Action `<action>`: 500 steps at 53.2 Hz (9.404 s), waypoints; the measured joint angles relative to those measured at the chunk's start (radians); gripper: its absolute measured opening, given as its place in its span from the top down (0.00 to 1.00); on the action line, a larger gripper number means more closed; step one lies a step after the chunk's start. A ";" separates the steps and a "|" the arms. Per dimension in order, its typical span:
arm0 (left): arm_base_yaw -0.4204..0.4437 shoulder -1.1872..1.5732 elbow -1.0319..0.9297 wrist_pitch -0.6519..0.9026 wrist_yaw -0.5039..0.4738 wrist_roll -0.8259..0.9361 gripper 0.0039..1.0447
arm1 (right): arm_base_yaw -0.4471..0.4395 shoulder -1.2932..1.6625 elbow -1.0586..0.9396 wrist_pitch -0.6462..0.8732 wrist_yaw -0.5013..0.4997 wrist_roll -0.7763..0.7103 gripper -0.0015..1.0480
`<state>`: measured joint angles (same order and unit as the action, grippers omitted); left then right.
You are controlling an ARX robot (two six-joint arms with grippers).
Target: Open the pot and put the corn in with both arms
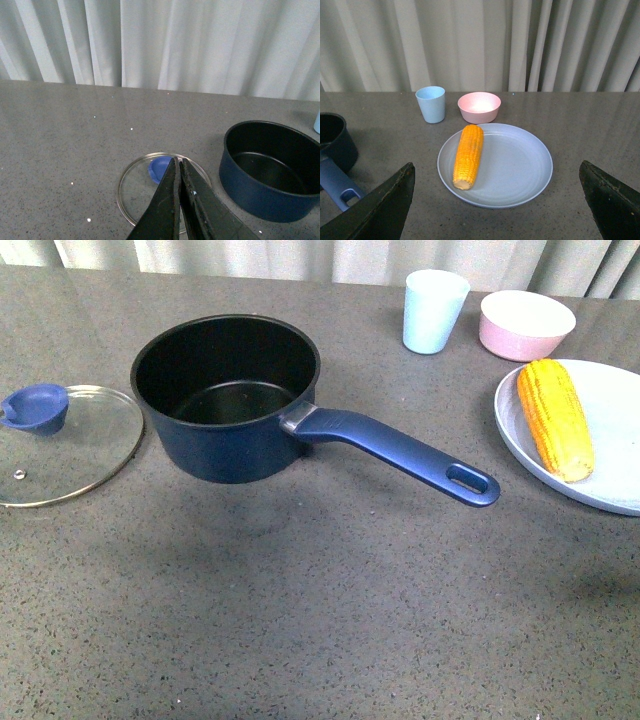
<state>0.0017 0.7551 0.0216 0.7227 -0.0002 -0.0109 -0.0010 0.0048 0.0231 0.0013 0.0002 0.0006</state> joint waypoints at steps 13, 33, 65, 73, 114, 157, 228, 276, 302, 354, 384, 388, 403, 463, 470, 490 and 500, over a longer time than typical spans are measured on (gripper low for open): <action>0.000 -0.172 -0.007 -0.154 0.000 0.000 0.99 | 0.000 0.000 0.000 0.000 0.000 0.000 0.09; 0.000 -0.355 -0.007 -0.324 0.000 0.000 0.99 | 0.000 0.000 0.000 0.000 0.000 0.000 0.09; 0.000 -0.580 -0.007 -0.547 0.000 0.000 0.99 | 0.000 0.000 0.000 0.000 0.000 0.000 0.09; 0.000 -0.737 -0.007 -0.716 0.000 0.000 0.99 | 0.000 0.000 0.000 0.000 0.000 0.000 0.09; 0.000 -0.740 -0.007 -0.723 0.000 0.000 0.59 | 0.000 0.000 0.000 0.000 0.000 0.000 0.09; 0.000 -0.740 -0.007 -0.723 0.000 0.003 0.08 | -0.133 1.355 0.592 0.193 -0.281 0.138 0.09; 0.000 -0.740 -0.007 -0.723 0.000 0.003 0.08 | 0.031 2.052 1.065 0.120 -0.076 0.060 0.54; 0.000 -0.740 -0.007 -0.723 0.000 0.003 0.08 | 0.359 1.867 1.186 0.029 -0.304 0.100 0.83; 0.000 -0.740 -0.007 -0.723 0.000 0.003 0.08 | 0.555 2.173 1.590 -0.114 -0.266 0.081 0.86; 0.000 -0.740 -0.007 -0.723 0.000 0.003 0.08 | 0.509 2.037 1.402 0.029 -0.231 0.098 0.09; 0.000 -0.740 -0.007 -0.723 0.000 0.003 0.08 | 0.259 1.536 0.824 0.673 0.214 0.024 0.31; 0.000 -0.740 -0.007 -0.723 0.000 0.003 0.08 | 0.232 1.476 0.709 0.770 0.226 0.019 0.43; 0.000 -0.740 -0.007 -0.723 0.000 0.003 0.08 | 0.164 1.312 0.420 0.861 0.158 0.006 0.85; 0.000 -0.740 -0.007 -0.723 0.000 0.003 0.08 | 0.004 0.566 0.000 0.557 -0.001 0.002 0.98; 0.000 -0.740 -0.007 -0.723 0.000 0.003 0.08 | 0.004 0.492 0.000 0.489 -0.001 0.002 0.98; 0.000 -0.740 -0.007 -0.723 0.000 0.003 0.08 | 0.004 0.328 0.000 0.332 -0.001 0.002 0.98; 0.000 -0.740 -0.007 -0.723 0.000 0.003 0.08 | 0.004 0.266 0.000 0.270 -0.001 0.002 0.98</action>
<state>0.0017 0.0147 0.0143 -0.0002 -0.0002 -0.0078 0.0032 0.2703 0.0227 0.2710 -0.0006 0.0029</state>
